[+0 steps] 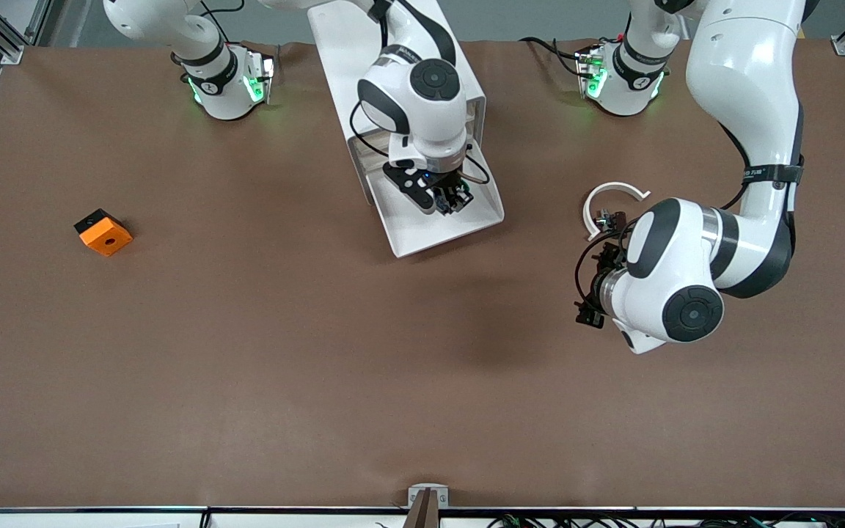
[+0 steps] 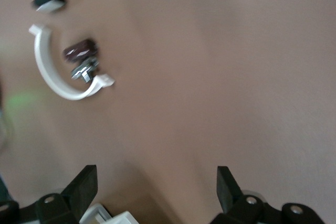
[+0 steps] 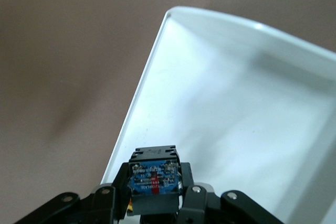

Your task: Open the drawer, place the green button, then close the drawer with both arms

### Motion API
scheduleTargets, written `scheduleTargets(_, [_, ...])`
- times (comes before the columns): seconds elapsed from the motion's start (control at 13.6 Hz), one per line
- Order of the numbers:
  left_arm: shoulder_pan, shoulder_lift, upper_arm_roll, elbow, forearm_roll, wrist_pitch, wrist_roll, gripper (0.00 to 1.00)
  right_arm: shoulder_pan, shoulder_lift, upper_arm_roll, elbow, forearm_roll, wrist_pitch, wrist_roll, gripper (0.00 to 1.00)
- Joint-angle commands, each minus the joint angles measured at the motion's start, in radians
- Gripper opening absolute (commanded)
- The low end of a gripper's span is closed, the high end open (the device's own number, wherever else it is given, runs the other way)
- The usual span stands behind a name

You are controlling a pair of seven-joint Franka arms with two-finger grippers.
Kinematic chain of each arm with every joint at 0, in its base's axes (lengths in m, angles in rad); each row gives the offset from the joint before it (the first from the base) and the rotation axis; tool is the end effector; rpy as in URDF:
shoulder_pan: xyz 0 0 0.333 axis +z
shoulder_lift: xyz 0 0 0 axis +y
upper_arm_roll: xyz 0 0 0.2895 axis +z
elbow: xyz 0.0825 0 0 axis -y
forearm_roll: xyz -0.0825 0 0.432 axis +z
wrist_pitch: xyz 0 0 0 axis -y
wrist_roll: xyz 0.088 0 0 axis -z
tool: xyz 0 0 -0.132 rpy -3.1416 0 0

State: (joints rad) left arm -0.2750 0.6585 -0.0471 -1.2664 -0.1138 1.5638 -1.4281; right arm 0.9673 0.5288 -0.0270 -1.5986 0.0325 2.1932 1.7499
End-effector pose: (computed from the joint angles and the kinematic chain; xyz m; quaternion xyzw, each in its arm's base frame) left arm 0.6727 -0.2344 0.2861 -0.8287 -0.5256 0.1691 0.0917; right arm 0.4241 0.5870 0.2574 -0.9159 0.4000 -0.0008 0.0337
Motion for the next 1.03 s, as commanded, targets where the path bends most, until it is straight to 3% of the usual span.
scheduleTargets(0.0, [0.002,-0.042,-0.008,-0.033,0.014,0.03,0.26,1.0,0.017,0.045,-0.013,0.049,-0.008,-0.009,0.02,0.0])
scheduleTargets(0.22, [-0.006,-0.053,-0.011,-0.051,0.014,0.03,0.441,1.0,0.024,0.069,-0.011,0.051,0.0,-0.009,0.019,0.0])
scheduleTargets(0.52, [-0.01,-0.088,-0.083,-0.094,0.023,0.038,0.557,1.0,0.045,0.08,-0.011,0.051,-0.003,-0.009,0.019,0.0])
scheduleTargets(0.66, [-0.009,-0.123,-0.137,-0.184,0.039,0.118,0.58,1.0,0.045,0.08,-0.011,0.051,-0.002,-0.009,0.016,0.0])
scheduleTargets(0.81, [-0.007,-0.18,-0.177,-0.328,0.051,0.278,0.592,1.0,0.045,0.08,-0.013,0.051,-0.002,-0.009,0.016,0.0])
scheduleTargets(0.89, [-0.009,-0.2,-0.191,-0.394,0.051,0.353,0.592,1.0,0.044,0.08,-0.011,0.051,-0.003,-0.01,0.016,0.76])
scheduleTargets(0.96, [-0.007,-0.207,-0.201,-0.436,0.051,0.416,0.597,1.0,0.051,0.08,-0.013,0.049,-0.011,-0.01,0.019,1.0])
